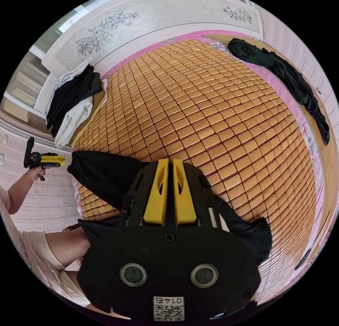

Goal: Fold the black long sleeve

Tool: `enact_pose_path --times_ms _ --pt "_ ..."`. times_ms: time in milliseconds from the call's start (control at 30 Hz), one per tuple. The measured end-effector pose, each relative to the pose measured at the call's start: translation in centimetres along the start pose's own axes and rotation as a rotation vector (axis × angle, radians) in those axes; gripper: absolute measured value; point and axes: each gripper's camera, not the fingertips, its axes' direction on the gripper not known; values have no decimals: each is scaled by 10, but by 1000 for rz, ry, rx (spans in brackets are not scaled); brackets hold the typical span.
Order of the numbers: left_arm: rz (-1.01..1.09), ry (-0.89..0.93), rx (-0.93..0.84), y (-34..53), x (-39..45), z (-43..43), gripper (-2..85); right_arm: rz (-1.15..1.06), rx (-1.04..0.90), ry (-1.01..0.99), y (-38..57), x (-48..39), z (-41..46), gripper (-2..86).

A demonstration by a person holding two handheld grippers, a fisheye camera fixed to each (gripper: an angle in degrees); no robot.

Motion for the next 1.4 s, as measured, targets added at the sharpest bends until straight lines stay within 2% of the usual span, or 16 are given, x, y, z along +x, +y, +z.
enact_pose_path --times_ms 100,200,267,433,500,567,733,833,933,1100,1233,1400 --pt "-96 71 49 9 -5 3 74 -46 29 -46 7 -42 -16 3" --pt "-180 97 63 18 -7 21 86 -151 13 -205 9 -112 -13 4" --pt "-236 121 69 21 -9 39 84 -264 -44 -338 7 -180 3 8" --pt "-249 96 111 32 -9 54 72 -418 -164 -452 -9 -309 34 56" --pt "-265 115 142 39 -13 57 69 -480 -199 -447 -15 -350 40 68" --pt "-268 136 175 47 -19 61 65 -529 -210 -350 -21 -394 46 75" --pt "-209 131 245 62 -23 68 54 -521 -332 -203 -31 -442 58 68" --pt "-191 141 244 67 -25 70 10 -518 -317 -167 -36 -450 41 19" --pt "-143 96 251 69 -24 66 -3 -453 -312 -284 -44 -437 17 3" --pt "-19 131 396 85 -17 37 -8 -355 -72 -548 -34 -378 -86 -1" --pt "220 249 536 92 23 -2 -9 -260 139 -619 4 -292 -207 -3" --pt "578 447 624 87 108 -37 -9 49 224 -545 83 -213 -336 -4"
